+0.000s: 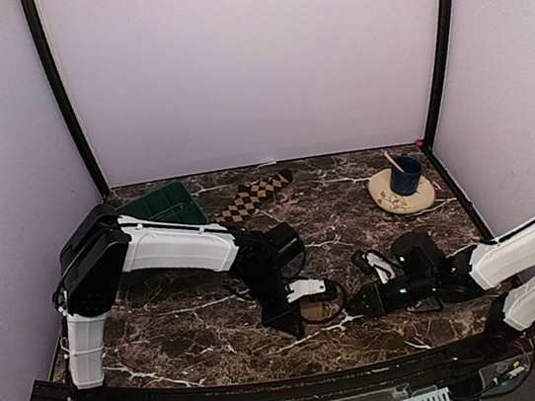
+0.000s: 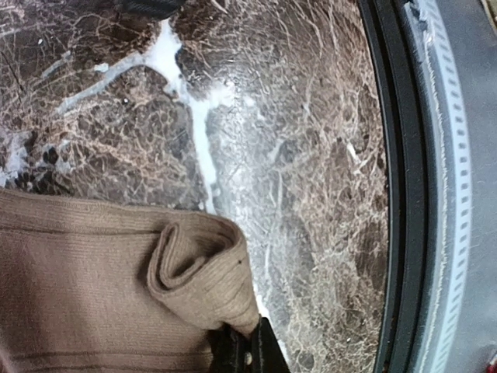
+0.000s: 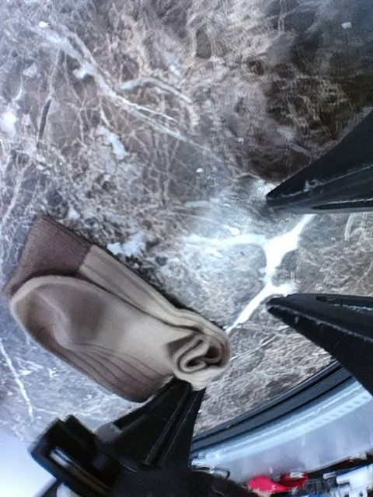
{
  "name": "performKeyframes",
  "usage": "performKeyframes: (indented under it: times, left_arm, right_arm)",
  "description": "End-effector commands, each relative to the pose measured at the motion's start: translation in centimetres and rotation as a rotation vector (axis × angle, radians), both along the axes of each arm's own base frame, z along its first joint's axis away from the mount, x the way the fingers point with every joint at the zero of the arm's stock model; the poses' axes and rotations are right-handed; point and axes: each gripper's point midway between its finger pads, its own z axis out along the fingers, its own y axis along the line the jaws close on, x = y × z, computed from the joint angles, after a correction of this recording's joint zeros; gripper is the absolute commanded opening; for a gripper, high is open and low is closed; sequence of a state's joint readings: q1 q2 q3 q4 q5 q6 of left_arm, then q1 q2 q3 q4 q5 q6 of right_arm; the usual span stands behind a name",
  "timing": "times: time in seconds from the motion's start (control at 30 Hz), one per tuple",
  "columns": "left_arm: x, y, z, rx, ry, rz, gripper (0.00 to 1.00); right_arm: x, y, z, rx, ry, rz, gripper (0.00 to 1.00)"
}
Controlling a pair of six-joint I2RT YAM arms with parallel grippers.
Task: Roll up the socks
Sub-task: Roll the sock at the center of the board.
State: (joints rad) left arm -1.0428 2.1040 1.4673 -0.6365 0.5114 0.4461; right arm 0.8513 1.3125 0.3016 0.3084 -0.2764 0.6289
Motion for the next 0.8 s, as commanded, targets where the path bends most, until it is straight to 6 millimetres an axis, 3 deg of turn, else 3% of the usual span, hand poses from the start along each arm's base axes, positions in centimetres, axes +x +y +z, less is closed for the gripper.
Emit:
performKeyframes:
  times: [0.0, 0.17, 0.43, 0.77]
  left_arm:
    - [-0.7, 0.9, -1.5, 0.060, 0.144, 0.024, 0.00]
    - [-0.1, 0.9, -1.9, 0.058, 0.228, 0.057, 0.00]
    - [0.7, 0.9, -2.4, 0.048, 0.325, 0.089, 0.00]
    - [1.3, 0.7, -2.9, 0.054, 0.409, 0.110, 0.00]
  right_arm:
    - [0.2, -1.3, -0.1, -0.099, -0.112, -0.059, 0.32]
    - [-0.5, -0.9, 0.9, -0.158, -0.230, -0.039, 0.33]
    - [-2.0, 1.4, 3.2, -0.305, -0.488, 0.080, 0.35]
    - [-4.5, 5.7, 2.9, -0.488, -0.714, 0.334, 0.41]
